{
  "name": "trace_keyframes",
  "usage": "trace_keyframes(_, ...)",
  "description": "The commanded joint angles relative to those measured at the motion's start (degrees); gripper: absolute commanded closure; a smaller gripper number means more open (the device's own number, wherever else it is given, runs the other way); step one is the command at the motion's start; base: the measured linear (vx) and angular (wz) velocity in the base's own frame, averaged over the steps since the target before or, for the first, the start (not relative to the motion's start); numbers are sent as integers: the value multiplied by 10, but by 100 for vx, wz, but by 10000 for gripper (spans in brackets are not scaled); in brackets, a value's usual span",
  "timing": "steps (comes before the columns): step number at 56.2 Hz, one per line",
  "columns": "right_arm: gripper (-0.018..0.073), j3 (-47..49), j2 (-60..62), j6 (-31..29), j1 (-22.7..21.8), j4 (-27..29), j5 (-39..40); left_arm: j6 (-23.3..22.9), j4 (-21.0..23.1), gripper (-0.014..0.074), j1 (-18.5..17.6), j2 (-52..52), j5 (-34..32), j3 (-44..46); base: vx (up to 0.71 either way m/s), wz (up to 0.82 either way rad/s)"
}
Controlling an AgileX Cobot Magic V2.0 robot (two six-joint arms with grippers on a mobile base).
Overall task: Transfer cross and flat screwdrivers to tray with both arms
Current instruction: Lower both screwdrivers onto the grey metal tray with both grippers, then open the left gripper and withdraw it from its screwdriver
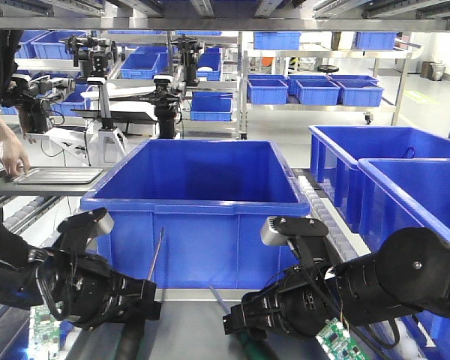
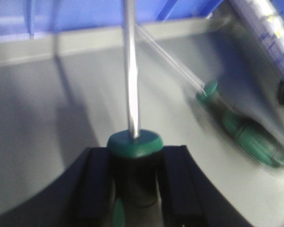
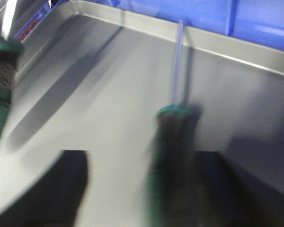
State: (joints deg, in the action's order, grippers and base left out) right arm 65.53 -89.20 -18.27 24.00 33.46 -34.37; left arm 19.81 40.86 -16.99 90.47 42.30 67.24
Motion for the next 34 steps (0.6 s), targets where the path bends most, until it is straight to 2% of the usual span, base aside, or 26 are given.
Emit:
trace_keyframes(1,-36,21,25,-1,-2,13,30,0,24,104,-4,-22,-17,18,0,0)
trace_keyframes(10,-34,21,35,-1,-2,13,45,9,19,6,-4,-23,-3,18,0,0)
trace_keyframes(20,-34,21,40,-1,-2,13,48,13,19,6,-2,-50,9,18,0,0)
trace_keyframes(34,-34,21,40,-1,-1,13,47,15,19,6,-2,-156,-106,18,0,0)
